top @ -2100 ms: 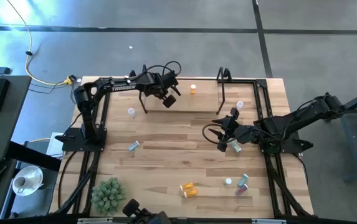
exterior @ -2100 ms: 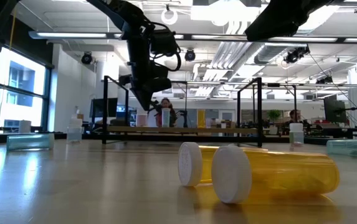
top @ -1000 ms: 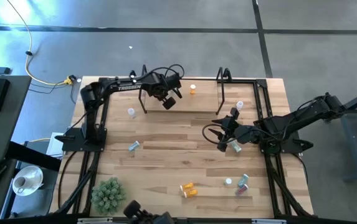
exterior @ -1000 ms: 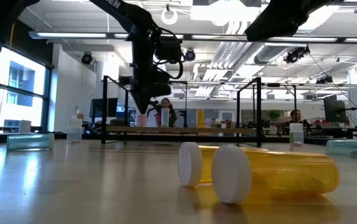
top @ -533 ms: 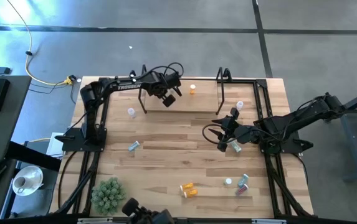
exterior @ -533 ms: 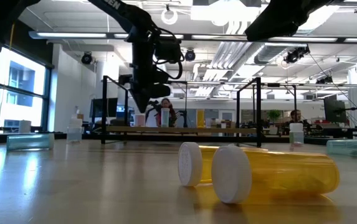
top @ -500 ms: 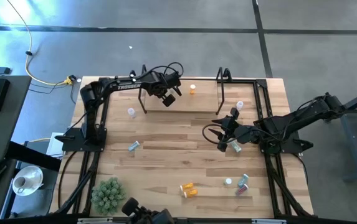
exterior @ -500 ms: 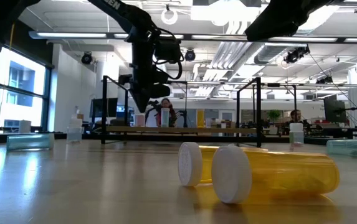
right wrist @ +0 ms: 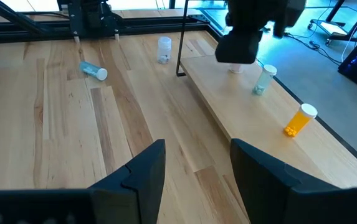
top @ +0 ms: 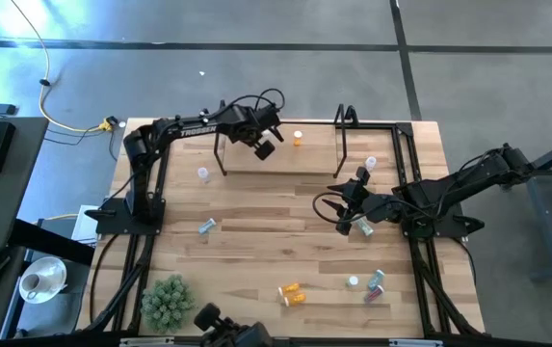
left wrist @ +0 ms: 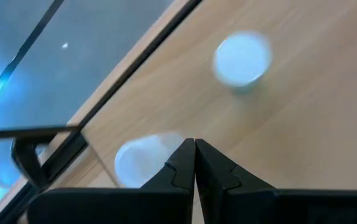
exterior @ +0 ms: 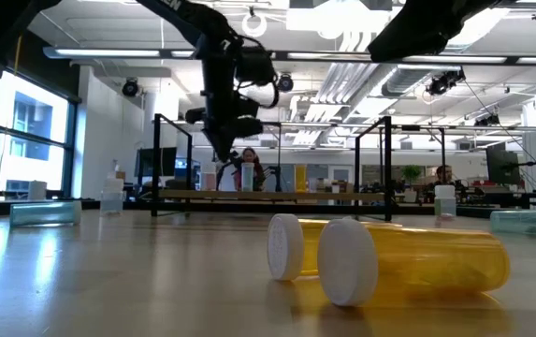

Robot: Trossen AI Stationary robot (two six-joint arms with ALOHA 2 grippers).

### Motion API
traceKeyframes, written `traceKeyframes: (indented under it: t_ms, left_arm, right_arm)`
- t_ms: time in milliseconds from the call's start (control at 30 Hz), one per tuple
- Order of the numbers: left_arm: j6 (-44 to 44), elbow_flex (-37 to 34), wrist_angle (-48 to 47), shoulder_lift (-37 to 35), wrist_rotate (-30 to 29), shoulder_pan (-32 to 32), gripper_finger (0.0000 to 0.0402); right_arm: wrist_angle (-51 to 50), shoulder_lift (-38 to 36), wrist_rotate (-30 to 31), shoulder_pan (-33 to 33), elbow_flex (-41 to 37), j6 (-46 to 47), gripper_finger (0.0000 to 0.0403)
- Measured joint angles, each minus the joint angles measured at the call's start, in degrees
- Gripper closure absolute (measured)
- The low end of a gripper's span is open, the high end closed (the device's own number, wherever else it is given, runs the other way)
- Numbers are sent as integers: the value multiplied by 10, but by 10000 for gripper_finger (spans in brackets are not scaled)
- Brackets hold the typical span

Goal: Pick and place medicine bottles onto shelf by color
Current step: Put the bottom blue pill bottle on the shelf

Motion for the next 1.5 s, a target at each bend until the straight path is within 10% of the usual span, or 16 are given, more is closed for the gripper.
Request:
traceKeyframes:
  t_ms: [567, 1500]
  left_arm:
    - [14, 134, -84, -67, 6, -91, 401]
    - [-4, -290, 389, -221, 145, -313, 401]
  right_arm:
    - [-9, 0, -49, 2, 0, -6, 231]
    - [-57, -38, -67, 123, 2, 121, 231]
